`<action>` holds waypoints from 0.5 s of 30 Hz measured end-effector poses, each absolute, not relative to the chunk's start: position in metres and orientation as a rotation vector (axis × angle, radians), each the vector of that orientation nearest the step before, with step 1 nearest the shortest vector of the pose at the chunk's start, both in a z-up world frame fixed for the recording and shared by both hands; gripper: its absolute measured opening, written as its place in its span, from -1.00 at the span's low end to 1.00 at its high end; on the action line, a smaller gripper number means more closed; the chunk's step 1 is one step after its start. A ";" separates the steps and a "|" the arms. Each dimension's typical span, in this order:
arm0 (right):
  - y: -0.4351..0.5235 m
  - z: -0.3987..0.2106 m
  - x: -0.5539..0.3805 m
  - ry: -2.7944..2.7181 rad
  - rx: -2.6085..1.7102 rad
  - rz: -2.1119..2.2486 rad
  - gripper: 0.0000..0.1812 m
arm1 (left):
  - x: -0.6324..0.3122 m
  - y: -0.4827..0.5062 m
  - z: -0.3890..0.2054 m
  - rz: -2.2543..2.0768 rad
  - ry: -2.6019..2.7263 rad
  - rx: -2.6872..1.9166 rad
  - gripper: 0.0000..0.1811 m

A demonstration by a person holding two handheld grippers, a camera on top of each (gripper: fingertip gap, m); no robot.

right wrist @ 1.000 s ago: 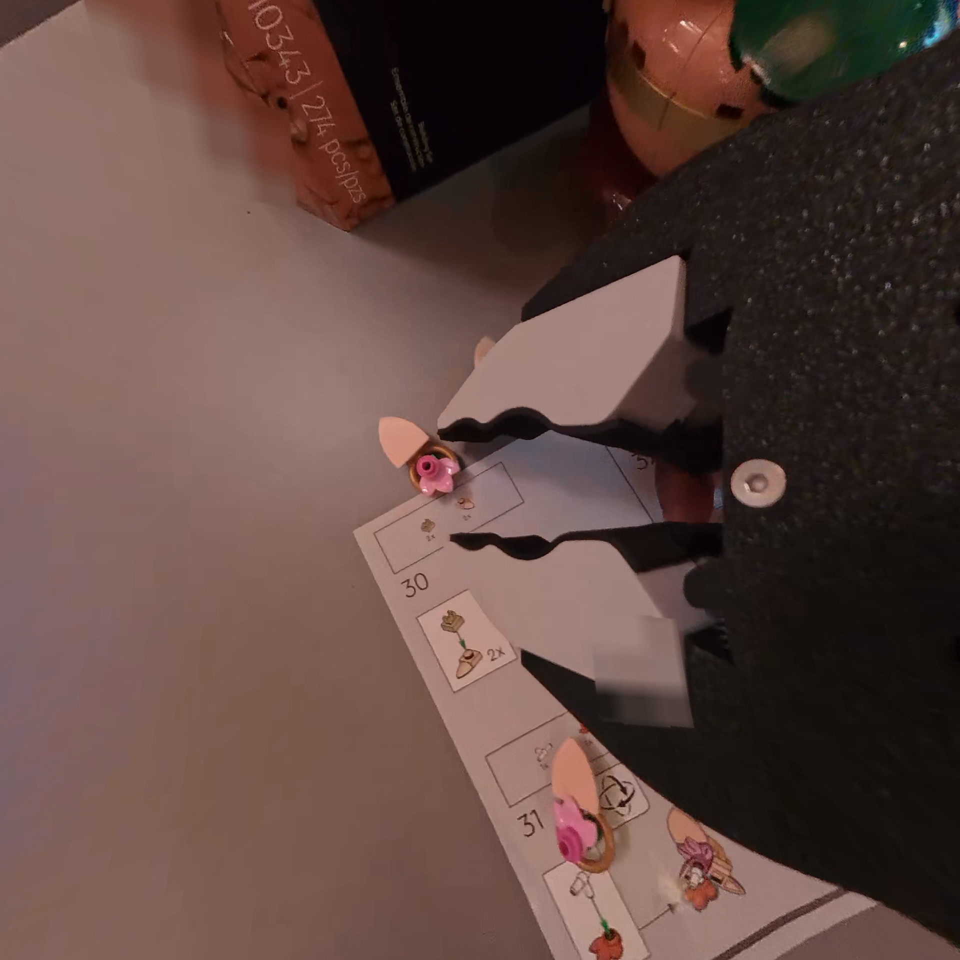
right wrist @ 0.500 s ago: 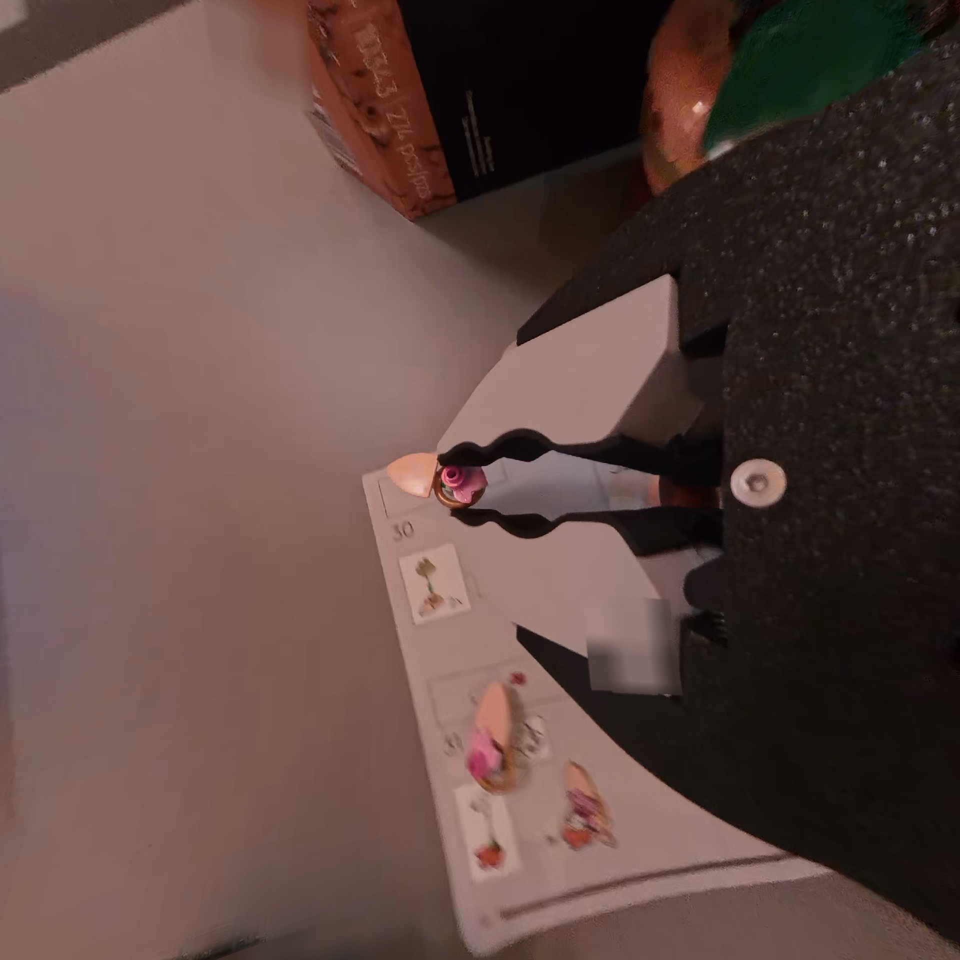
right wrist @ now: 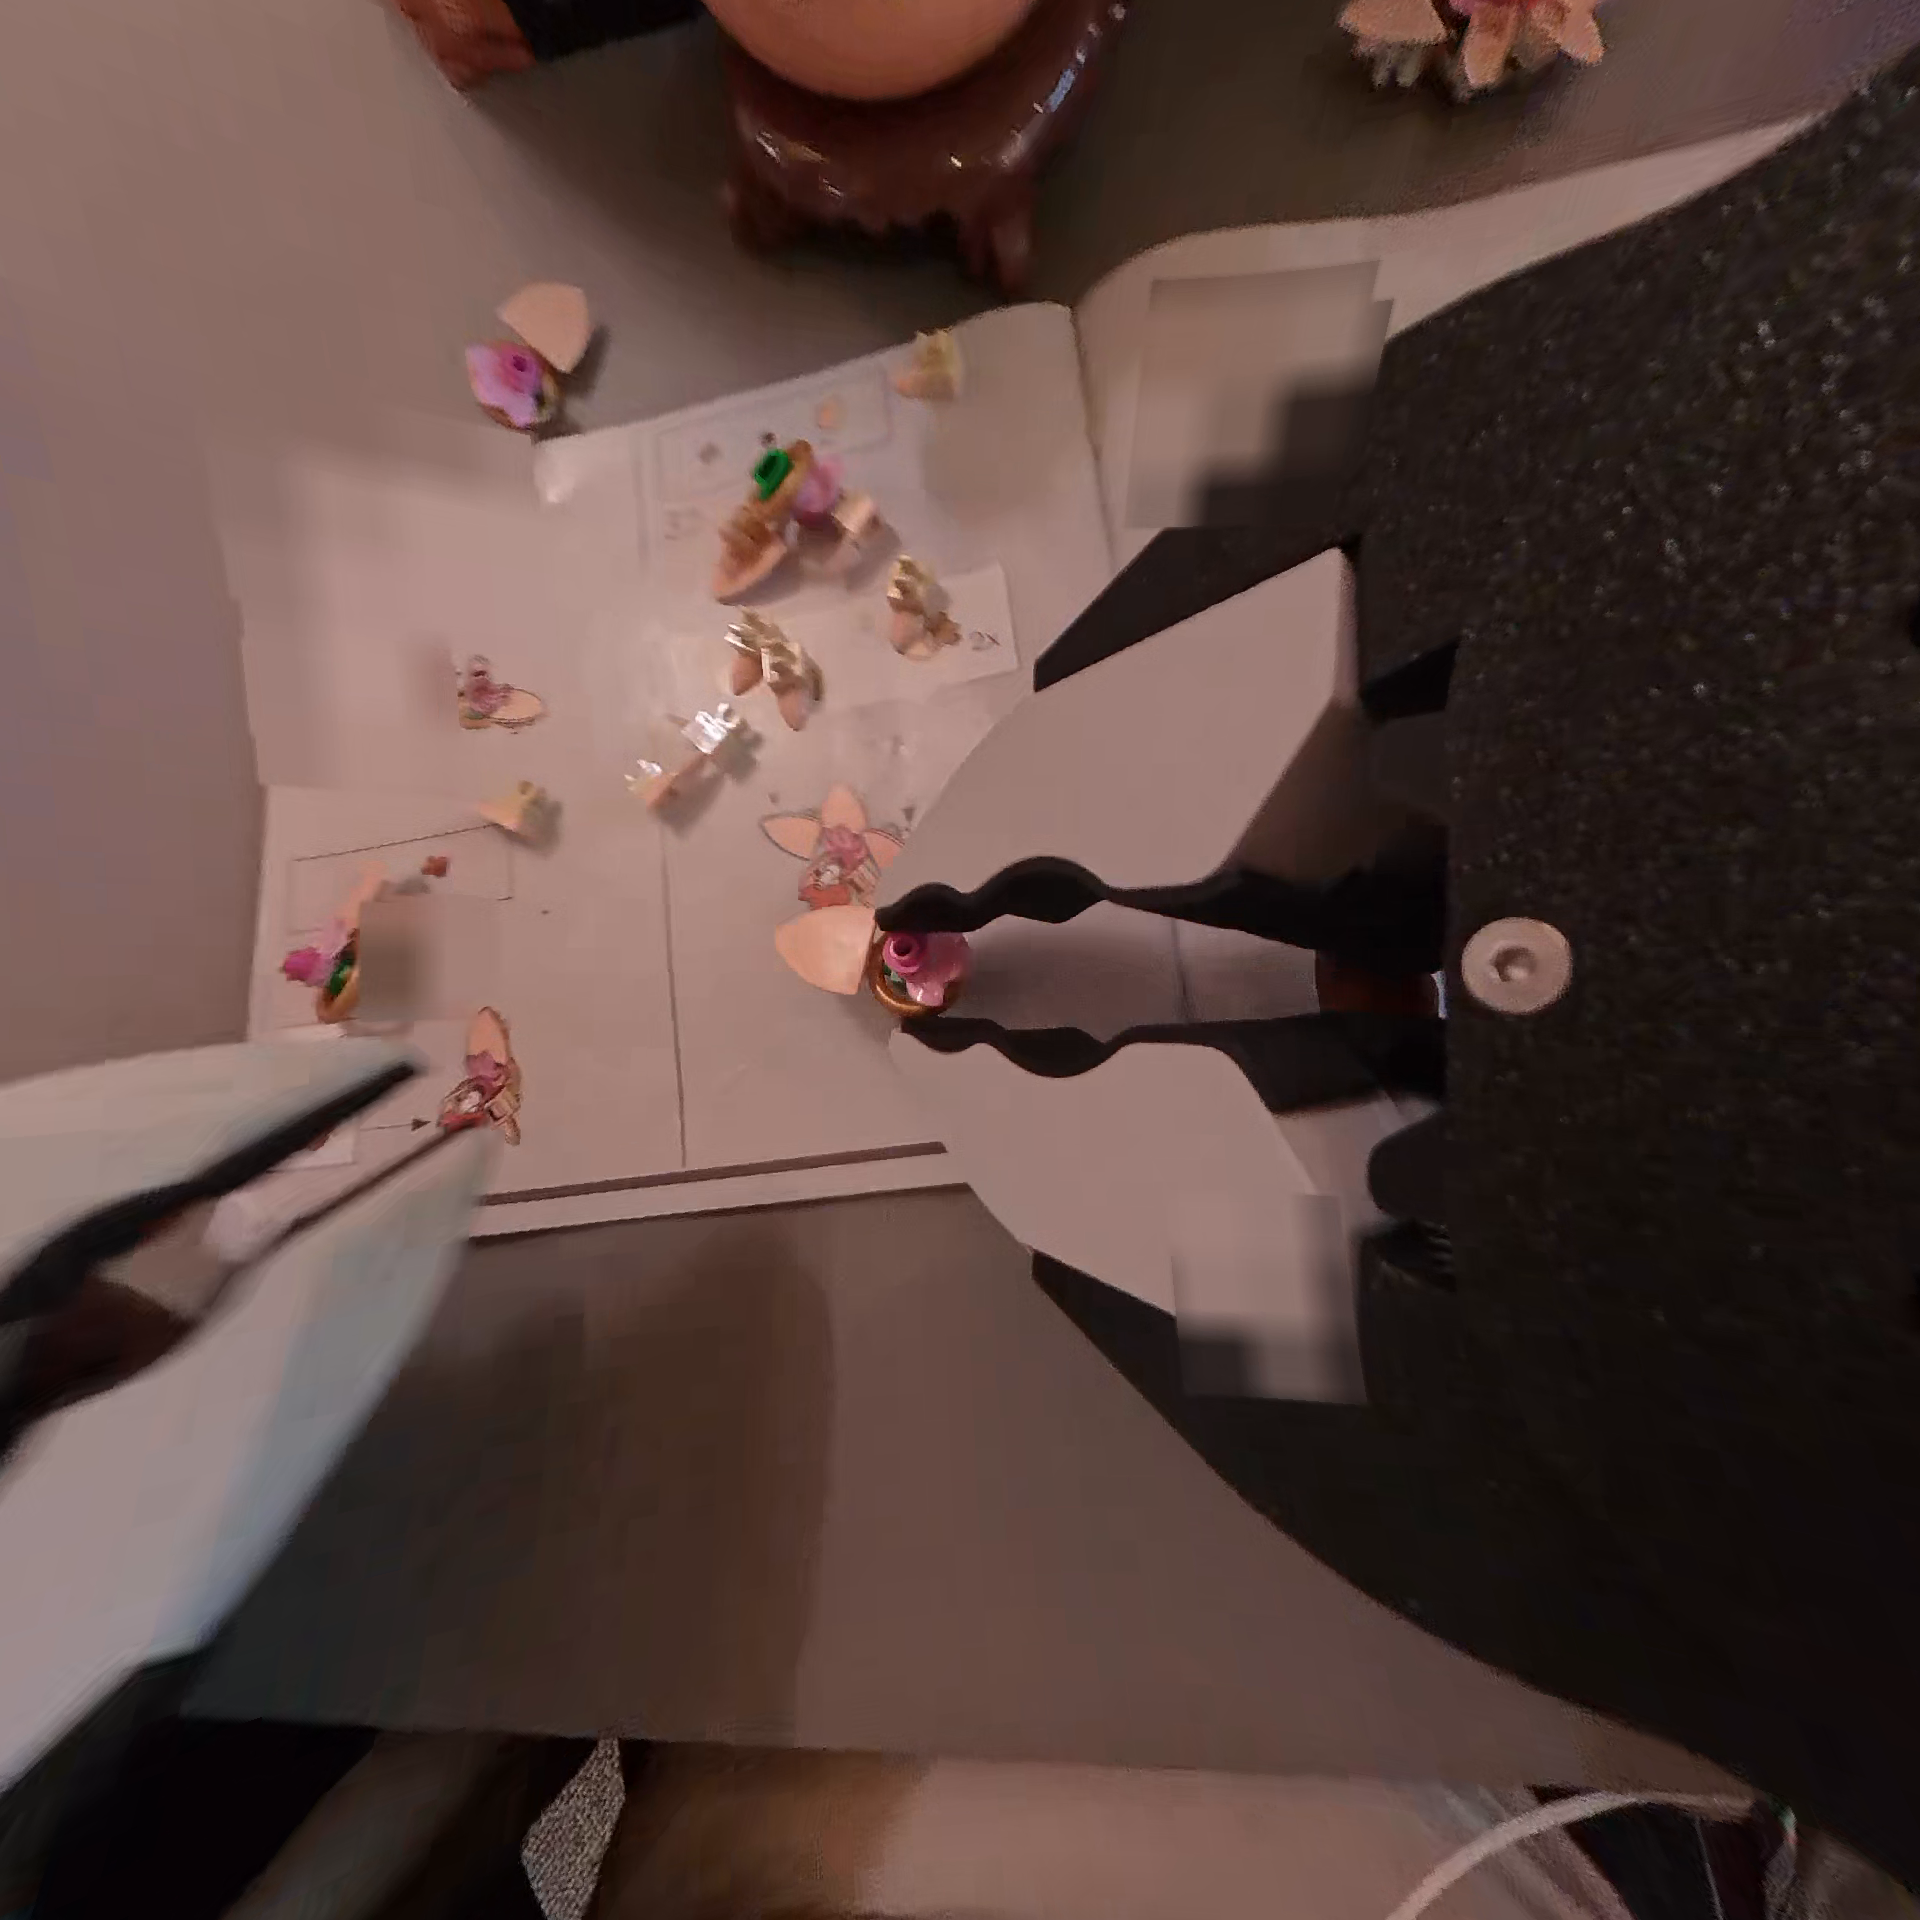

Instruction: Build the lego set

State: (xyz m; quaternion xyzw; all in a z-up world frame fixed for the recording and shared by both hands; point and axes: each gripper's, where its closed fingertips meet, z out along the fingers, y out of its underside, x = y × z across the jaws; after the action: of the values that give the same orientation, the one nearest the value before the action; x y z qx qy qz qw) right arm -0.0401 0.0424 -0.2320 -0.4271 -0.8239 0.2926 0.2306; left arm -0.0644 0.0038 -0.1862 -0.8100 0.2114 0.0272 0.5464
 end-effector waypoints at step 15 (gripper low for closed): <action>0.040 -0.234 -0.024 -2.183 -1.446 0.941 -0.71 | -0.042 0.032 -0.225 0.029 0.497 -2.113 -0.90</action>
State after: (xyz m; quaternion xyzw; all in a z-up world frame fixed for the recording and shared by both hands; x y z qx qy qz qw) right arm -0.0237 0.0405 -0.2341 -0.5112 -0.7720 0.3328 0.1786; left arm -0.0421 0.0315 -0.2249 -0.8610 0.2026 0.0117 0.4664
